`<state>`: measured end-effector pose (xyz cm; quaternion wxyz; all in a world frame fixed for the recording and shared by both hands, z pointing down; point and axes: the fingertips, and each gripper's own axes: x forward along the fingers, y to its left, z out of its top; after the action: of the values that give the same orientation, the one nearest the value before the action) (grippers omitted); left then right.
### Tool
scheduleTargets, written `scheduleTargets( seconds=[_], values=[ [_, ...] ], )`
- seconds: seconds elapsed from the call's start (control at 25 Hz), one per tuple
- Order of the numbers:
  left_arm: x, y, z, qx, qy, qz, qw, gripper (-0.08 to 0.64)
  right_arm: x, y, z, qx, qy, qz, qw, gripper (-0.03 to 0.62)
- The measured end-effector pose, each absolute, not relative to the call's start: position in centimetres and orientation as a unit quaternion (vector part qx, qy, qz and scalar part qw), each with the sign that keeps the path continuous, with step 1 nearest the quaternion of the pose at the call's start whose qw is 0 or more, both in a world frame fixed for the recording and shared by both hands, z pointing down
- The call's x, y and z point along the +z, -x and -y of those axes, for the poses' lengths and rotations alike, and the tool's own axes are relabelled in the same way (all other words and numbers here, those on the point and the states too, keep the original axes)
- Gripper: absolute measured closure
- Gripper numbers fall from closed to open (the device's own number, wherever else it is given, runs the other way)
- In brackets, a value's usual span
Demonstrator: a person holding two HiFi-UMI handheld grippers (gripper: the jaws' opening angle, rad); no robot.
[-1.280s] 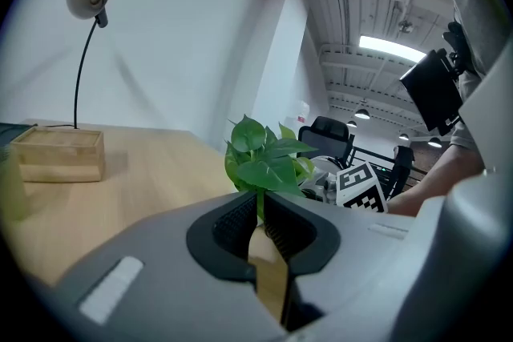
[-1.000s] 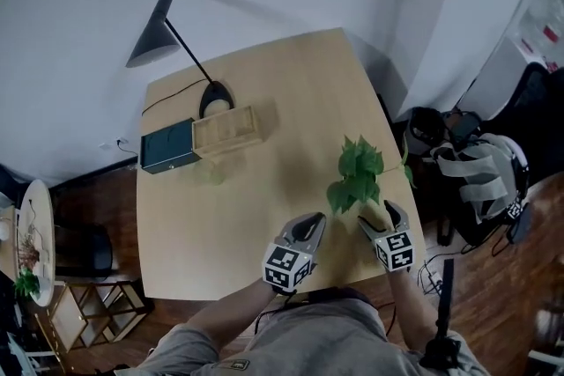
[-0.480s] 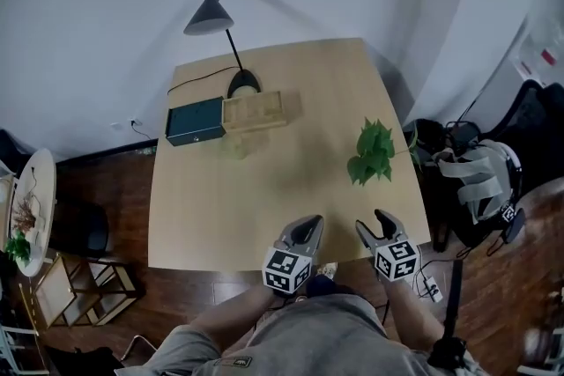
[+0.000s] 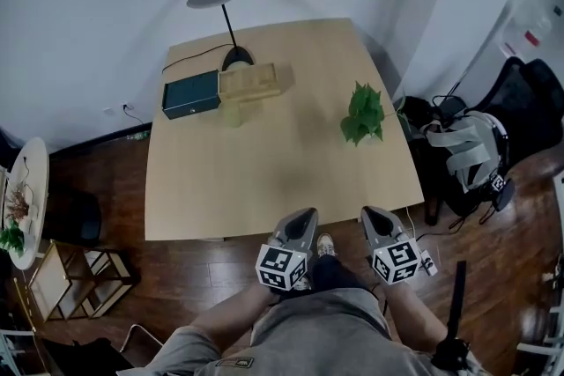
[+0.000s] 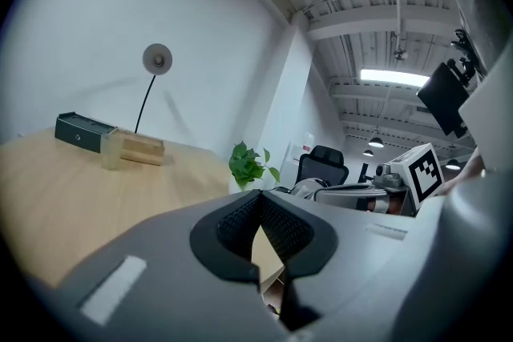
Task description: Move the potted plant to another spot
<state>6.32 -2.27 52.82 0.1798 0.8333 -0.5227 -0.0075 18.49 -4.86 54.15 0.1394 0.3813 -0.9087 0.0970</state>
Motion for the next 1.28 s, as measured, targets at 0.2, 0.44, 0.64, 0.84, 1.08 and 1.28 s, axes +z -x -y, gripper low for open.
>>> scheduleTargets(
  seconds=[0.2,0.44,0.64,0.84,1.08,1.28],
  values=[
    [52.9,-7.3,-0.7,-0.008,-0.831,0.525,0.183,0.56,53.6,-19.4,1.8,0.089,-0.381,0.909,0.144,0.586],
    [52.0,-9.1,-1.8,-0.009,-0.828,0.531,0.178,0.56,52.2,-19.7,0.6,0.053,-0.357,0.922,0.143,0.586],
    [51.2,-10.5,-2.8,-0.011,-0.827,0.533,0.179,0.56,51.0,-19.7,-0.7,0.015,-0.328,0.933,0.147,0.586],
    [50.8,-11.2,-2.9,-0.01,-0.825,0.537,0.176,0.56,50.2,-19.6,-1.2,-0.006,-0.31,0.939,0.147,0.586],
    [50.2,-12.2,-2.9,-0.015,-0.822,0.544,0.166,0.56,49.9,-19.6,-1.5,-0.017,-0.29,0.945,0.151,0.586],
    [50.3,-13.4,-3.2,-0.011,-0.824,0.541,0.166,0.56,50.0,-19.9,-1.7,-0.019,-0.283,0.947,0.152,0.586]
  ],
)
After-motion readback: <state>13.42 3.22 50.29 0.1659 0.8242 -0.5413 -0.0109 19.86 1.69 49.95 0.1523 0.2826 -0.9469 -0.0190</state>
